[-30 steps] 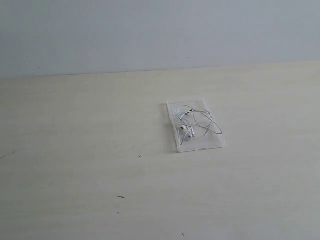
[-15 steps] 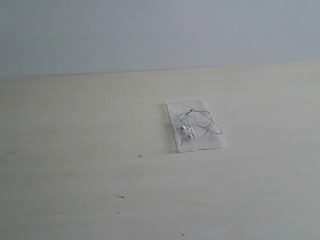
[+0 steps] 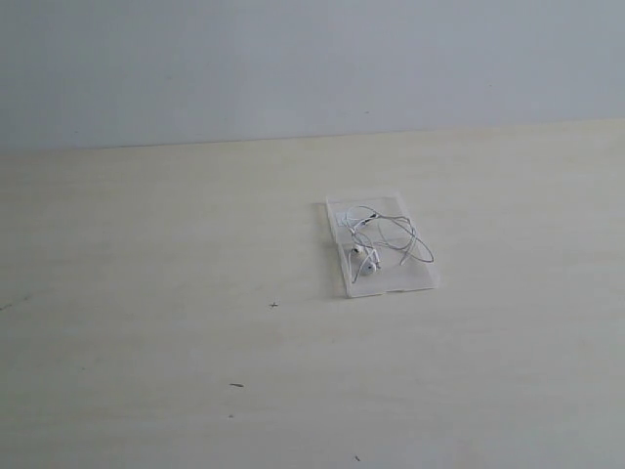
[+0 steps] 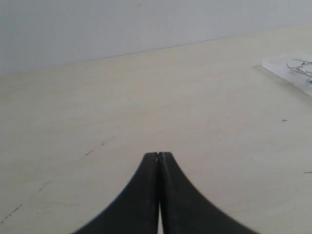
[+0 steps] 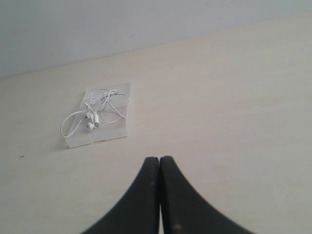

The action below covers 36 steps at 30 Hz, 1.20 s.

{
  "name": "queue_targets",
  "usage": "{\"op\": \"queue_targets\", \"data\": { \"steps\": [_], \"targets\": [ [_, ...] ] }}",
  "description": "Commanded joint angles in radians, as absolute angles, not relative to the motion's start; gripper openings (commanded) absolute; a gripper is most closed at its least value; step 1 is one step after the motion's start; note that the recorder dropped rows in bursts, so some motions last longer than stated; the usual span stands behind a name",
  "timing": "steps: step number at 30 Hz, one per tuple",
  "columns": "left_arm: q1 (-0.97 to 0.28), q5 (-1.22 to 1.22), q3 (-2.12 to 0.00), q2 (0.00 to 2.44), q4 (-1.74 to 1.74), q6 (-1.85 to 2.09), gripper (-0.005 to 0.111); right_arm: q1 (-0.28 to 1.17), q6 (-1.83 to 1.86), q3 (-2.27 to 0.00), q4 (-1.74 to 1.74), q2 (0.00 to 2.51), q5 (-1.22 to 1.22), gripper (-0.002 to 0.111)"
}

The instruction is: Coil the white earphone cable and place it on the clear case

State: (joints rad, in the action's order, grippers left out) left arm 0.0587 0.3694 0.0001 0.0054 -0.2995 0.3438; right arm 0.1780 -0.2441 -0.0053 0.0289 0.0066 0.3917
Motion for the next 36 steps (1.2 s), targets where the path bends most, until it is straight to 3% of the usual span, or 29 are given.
{"op": "queue_targets", "data": {
  "steps": [1,36],
  "targets": [
    [0.06,0.368,0.0,0.0,-0.306,0.337,0.0,0.172,-0.292,0.0,0.064,0.0,0.387,0.0],
    [0.06,0.368,0.0,0.0,-0.306,0.337,0.0,0.172,-0.292,0.0,0.05,0.0,0.387,0.0]
  ]
}}
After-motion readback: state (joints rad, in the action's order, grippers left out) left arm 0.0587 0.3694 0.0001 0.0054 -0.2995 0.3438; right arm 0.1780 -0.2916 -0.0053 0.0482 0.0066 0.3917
